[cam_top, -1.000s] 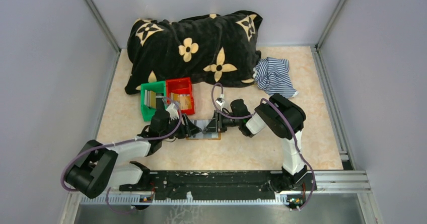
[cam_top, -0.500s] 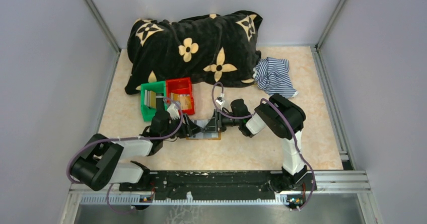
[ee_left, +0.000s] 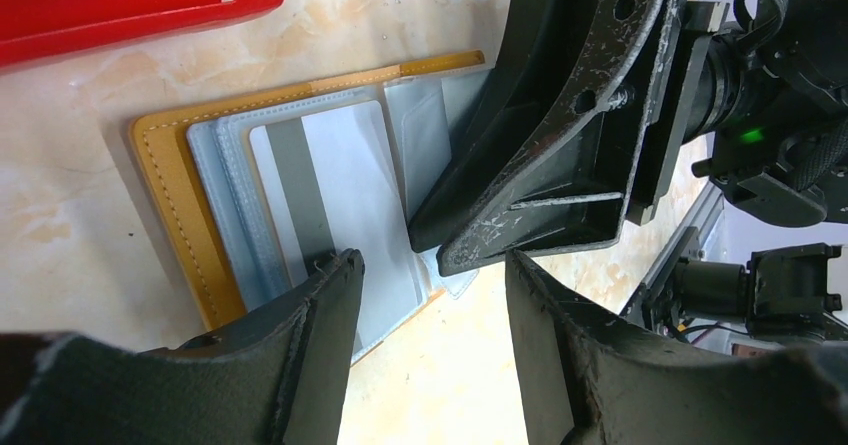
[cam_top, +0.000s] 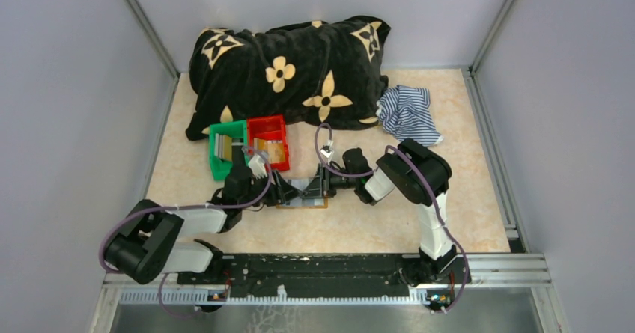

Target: Take the credit cards out of the card holder

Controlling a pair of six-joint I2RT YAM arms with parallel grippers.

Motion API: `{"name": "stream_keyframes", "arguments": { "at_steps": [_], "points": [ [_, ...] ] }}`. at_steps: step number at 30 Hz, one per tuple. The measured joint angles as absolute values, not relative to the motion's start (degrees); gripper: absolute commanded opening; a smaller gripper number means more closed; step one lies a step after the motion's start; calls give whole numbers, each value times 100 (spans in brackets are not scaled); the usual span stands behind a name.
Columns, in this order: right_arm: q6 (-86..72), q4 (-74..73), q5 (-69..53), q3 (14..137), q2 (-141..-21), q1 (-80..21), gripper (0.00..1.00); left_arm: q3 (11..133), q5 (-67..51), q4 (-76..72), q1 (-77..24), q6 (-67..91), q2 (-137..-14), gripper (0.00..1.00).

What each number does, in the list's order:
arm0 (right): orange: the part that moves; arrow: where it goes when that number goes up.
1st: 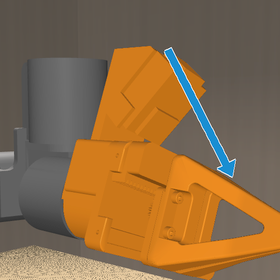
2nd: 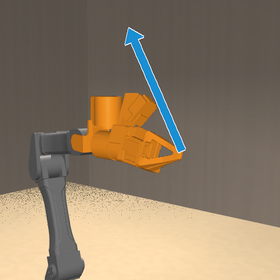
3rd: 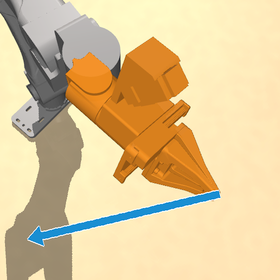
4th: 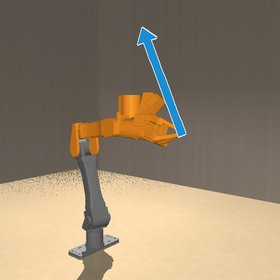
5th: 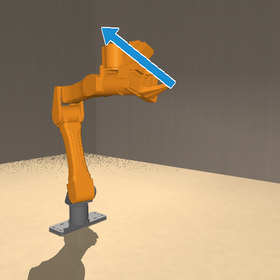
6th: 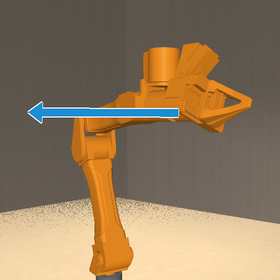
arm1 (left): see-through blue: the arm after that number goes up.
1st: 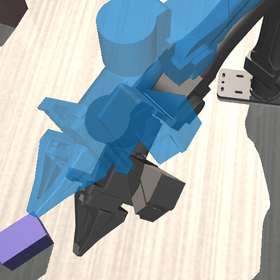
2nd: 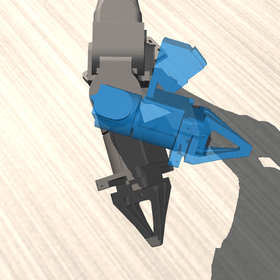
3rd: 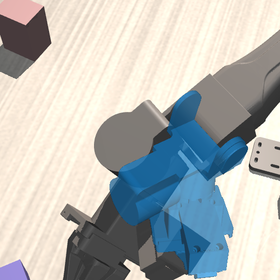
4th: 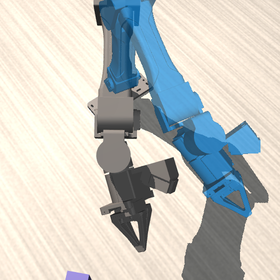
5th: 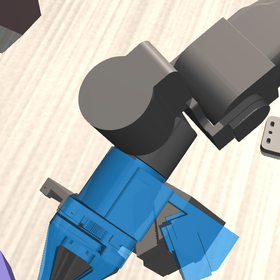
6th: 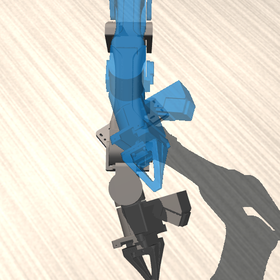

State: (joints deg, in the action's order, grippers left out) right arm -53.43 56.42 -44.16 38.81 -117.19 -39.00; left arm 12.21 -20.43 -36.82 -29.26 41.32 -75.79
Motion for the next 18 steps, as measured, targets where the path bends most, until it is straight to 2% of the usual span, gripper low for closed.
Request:
{"name": "stream_keyframes", "arguments": {
  "at_steps": [7, 18],
  "points": [
    [-5043, 5269, -4342, 3881, -11620, -3900, 25, 1216, -1942, -3020, -2926, 4069, -7039, 68],
    [-4993, 5223, -4359, 3918, -11620, -3905, 25, 1273, -1704, -2078, -2926, 3889, -6392, 72]
  ]
}}
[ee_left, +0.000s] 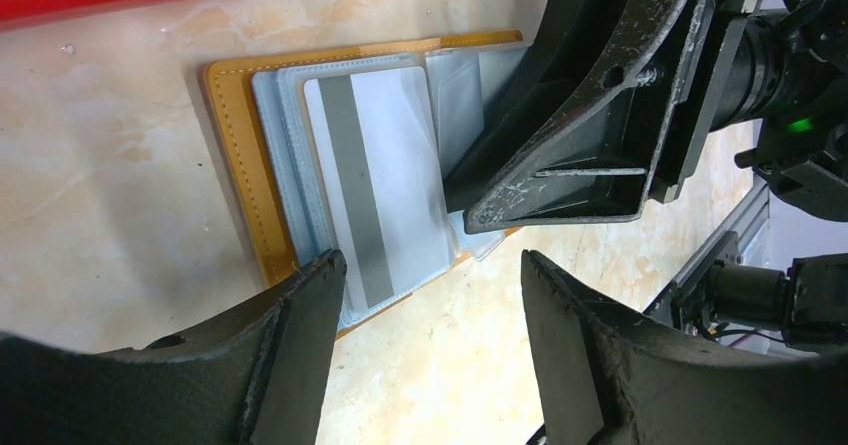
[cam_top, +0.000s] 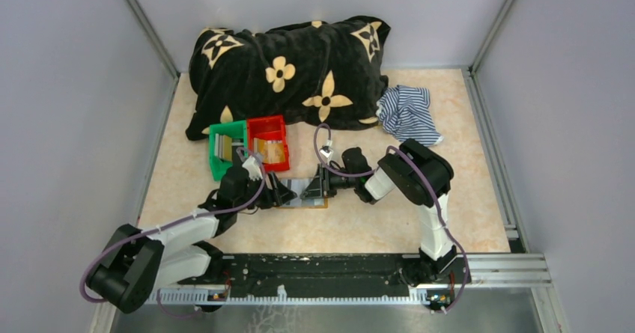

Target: Take the credit cards out of the card holder

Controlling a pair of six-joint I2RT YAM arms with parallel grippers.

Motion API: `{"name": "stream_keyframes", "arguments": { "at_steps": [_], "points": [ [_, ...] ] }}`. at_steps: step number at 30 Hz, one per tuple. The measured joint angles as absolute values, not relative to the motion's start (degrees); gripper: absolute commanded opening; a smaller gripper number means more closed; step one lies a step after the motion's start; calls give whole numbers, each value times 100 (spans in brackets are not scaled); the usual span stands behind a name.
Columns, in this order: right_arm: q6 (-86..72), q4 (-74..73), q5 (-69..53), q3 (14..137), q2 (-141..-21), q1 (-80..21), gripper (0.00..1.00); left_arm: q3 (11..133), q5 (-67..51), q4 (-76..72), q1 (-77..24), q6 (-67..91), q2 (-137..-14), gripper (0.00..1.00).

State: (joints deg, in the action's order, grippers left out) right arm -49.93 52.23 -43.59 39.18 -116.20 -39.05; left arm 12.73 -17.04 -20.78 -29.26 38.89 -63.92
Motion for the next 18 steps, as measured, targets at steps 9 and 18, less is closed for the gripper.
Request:
{"name": "stream_keyframes", "arguments": {
  "at_steps": [9, 18],
  "points": [
    [-4993, 5225, -4359, 3918, -11622, -3905, 25, 1275, -1511, -1940, -2926, 3765, -6394, 71],
    [-5002, 5227, -4362, 3918, -11622, -3905, 25, 1273, -1612, -2488, -2921, 3787, -6801, 70]
  ]
}}
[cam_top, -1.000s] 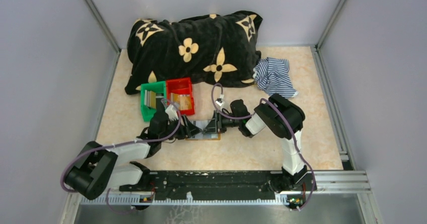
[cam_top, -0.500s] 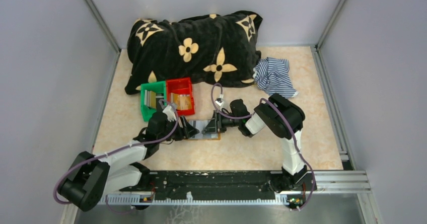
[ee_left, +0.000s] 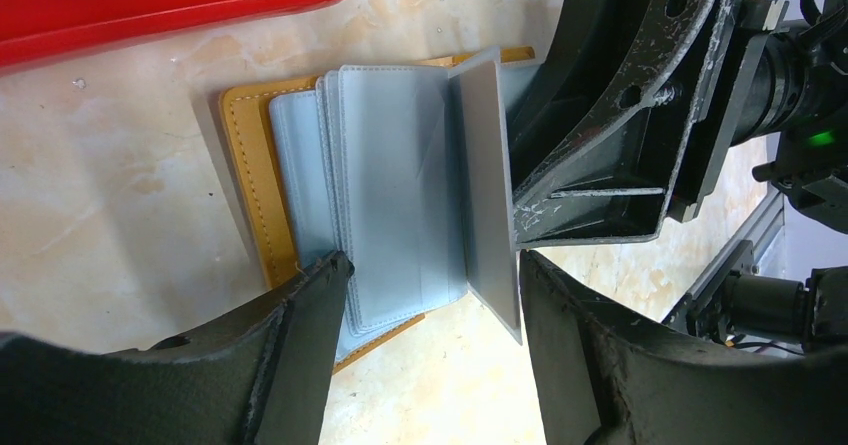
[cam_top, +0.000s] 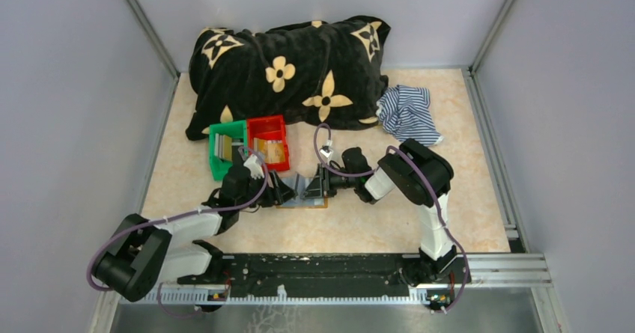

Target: Take the credit cards out of the card holder

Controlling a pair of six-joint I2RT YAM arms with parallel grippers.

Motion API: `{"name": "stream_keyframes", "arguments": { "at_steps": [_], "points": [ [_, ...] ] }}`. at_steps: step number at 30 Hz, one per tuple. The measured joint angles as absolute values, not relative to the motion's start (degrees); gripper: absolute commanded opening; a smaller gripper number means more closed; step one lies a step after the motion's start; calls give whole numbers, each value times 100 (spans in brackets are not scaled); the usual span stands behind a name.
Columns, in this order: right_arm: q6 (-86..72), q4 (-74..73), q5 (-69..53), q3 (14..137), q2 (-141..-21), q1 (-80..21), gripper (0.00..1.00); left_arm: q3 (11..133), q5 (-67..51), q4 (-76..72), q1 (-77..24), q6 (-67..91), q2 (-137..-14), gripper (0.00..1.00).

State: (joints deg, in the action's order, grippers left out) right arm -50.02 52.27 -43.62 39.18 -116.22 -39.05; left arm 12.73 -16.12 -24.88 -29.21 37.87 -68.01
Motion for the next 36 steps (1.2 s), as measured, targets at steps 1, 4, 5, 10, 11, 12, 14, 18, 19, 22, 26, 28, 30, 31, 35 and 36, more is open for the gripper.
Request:
{"name": "stream_keyframes", "arguments": {
  "at_steps": [1, 4, 5, 10, 11, 12, 14, 18, 19, 22, 26, 28, 30, 31, 35, 36],
  "points": [
    [-5004, 5227, -4362, 3918, -11622, -3905, 25, 1273, -1619, -2521, -2921, 3787, -6823, 70],
    [-5013, 5227, -4362, 3918, -11622, -3905, 25, 1273, -1629, -2563, -2919, 3787, -6851, 70],
    [-5013, 5227, -4362, 3918, -11622, -3905, 25, 1273, -1629, -2563, -2919, 3787, -6849, 70],
    [-5011, 5227, -4359, 3918, -11622, -3905, 25, 1299, -1553, -2224, -2921, 3728, -6628, 70],
    [-5011, 5227, -4359, 3918, -11622, -3905, 25, 1337, -1500, -2023, -2921, 3675, -6514, 70],
    [-5011, 5227, -4359, 3918, -11622, -3905, 25, 1372, -1428, -1841, -2921, 3623, -6392, 71],
    [-5011, 5227, -4359, 3916, -11622, -3905, 25, 1457, -1297, -1509, -2921, 3522, -6156, 71],
    [-5011, 5227, -4359, 3916, -11622, -3905, 25, 1627, -1116, -1111, -2917, 3376, -5780, 69],
    [-5011, 5227, -4359, 3916, -11622, -3905, 25, 1651, -1098, -1083, -2915, 3347, -5741, 68],
    [-5013, 5227, -4359, 3916, -11622, -3905, 25, 1660, -1120, -1074, -2915, 3315, -5749, 66],
    [-5013, 5229, -4359, 3916, -11622, -3905, 25, 1527, -1374, -1468, -2910, 3367, -5961, 65],
    [-5013, 5227, -4359, 3918, -11622, -3905, 25, 1435, -1516, -1704, -2908, 3409, -6145, 65],
    [-5013, 5227, -4362, 3918, -11622, -3905, 25, 1339, -1658, -1929, -2908, 3465, -6329, 65],
    [-5011, 5227, -4359, 3918, -11622, -3905, 25, 1299, -1717, -2021, -2908, 3485, -6405, 65],
    [-5011, 5225, -4364, 3922, -11622, -3905, 25, 1223, -1876, -2403, -2886, 3514, -6624, 65],
    [-5011, 5223, -4366, 3927, -11622, -3905, 25, 1216, -1911, -2491, -2873, 3520, -6667, 65]
  ]
}}
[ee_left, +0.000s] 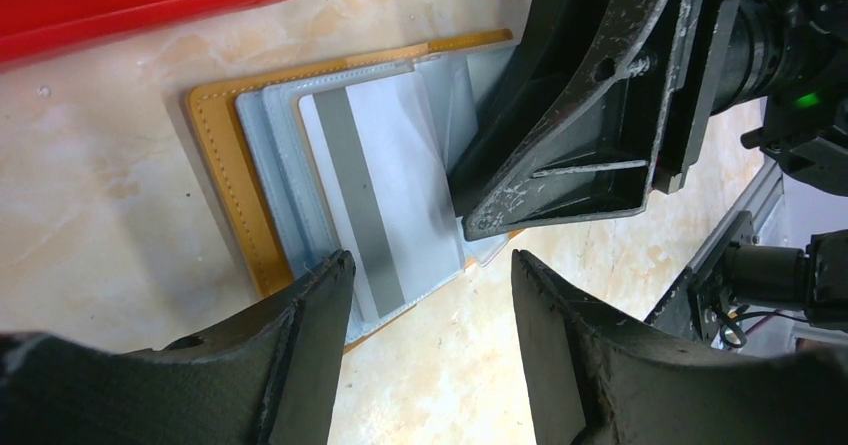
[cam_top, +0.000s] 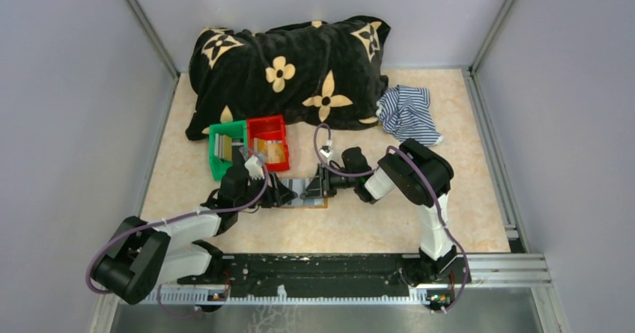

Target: Take the credit cards out of the card holder

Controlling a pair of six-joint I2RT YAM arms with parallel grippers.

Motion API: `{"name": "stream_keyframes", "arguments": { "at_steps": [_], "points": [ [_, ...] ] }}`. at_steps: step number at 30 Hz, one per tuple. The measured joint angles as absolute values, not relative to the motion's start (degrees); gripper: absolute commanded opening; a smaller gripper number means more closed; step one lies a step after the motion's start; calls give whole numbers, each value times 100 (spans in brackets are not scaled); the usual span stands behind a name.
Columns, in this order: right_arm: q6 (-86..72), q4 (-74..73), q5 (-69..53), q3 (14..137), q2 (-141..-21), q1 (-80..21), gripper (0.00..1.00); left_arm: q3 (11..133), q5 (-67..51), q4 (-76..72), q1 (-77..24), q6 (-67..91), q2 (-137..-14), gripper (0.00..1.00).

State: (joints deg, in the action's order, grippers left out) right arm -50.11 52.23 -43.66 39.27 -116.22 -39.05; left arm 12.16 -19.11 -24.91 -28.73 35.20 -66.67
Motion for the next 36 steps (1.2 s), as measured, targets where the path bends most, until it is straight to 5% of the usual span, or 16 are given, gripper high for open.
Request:
{"name": "stream_keyframes", "arguments": {
  "at_steps": [28, 36],
  "points": [
    [-5065, 5183, -4381, 3951, -11622, -3905, 25, 1127, -2311, -3581, -2849, 3649, -7363, 64],
    [-5065, 5170, -4368, 3957, -11631, -3905, 18, 1017, -2427, -3990, -2845, 3787, -7537, 64]
  ]
}}
